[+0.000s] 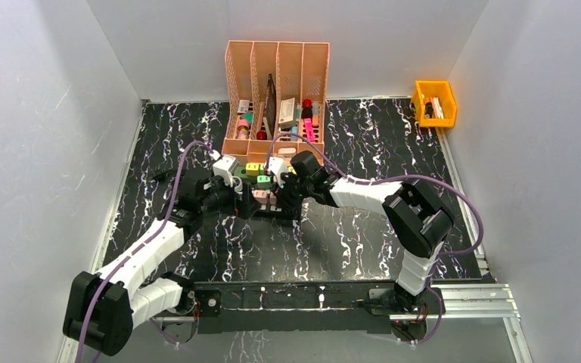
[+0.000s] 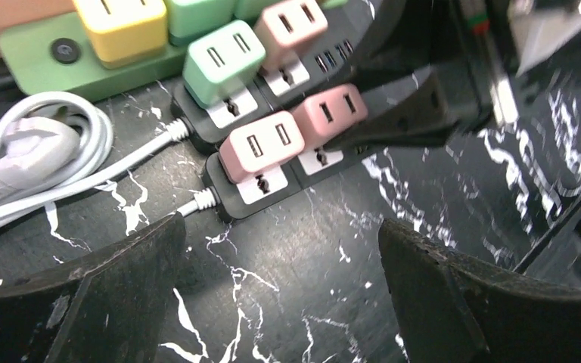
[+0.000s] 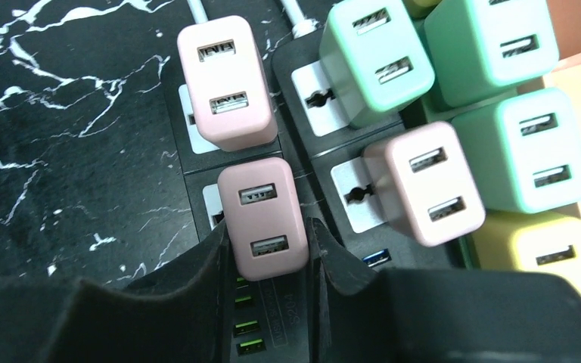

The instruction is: Pull the plug off the socket

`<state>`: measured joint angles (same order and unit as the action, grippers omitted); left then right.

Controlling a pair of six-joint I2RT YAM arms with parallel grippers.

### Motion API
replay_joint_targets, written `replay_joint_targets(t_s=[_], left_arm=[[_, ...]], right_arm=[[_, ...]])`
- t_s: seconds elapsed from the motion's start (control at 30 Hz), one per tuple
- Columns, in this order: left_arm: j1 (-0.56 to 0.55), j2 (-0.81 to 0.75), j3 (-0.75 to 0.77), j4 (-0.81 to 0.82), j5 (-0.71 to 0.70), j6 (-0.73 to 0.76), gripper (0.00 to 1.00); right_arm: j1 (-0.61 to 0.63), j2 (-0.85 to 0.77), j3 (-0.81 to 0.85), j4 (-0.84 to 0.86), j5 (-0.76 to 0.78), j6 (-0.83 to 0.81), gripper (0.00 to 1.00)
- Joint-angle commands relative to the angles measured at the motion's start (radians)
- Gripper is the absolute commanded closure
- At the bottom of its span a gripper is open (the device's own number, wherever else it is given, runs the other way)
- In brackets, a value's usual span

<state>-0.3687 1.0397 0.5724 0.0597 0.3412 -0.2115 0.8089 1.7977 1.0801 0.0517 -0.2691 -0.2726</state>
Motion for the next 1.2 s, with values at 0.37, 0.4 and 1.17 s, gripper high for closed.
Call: replay_joint_targets(t_s=[0.37,0.4,1.17], left_arm=[[-0.003,0.077,0.044,-0.022,0.456,0.555,0.05],[-0.003,0.094,0.048,-0.012,0.458,0.548,0.06],[0.009,0.274,0.033,0.118,0.628,0.452,0.62]], right_arm=[[-0.048,-0.162,-0.006,-0.05,-0.286,-0.009,1.0],[-0.047,-0.163,-0.004,-0.059,-0.307,-0.015,1.0],[-0.047,-0.252,-0.046,0.064,-0.337,-0.057,1.0]])
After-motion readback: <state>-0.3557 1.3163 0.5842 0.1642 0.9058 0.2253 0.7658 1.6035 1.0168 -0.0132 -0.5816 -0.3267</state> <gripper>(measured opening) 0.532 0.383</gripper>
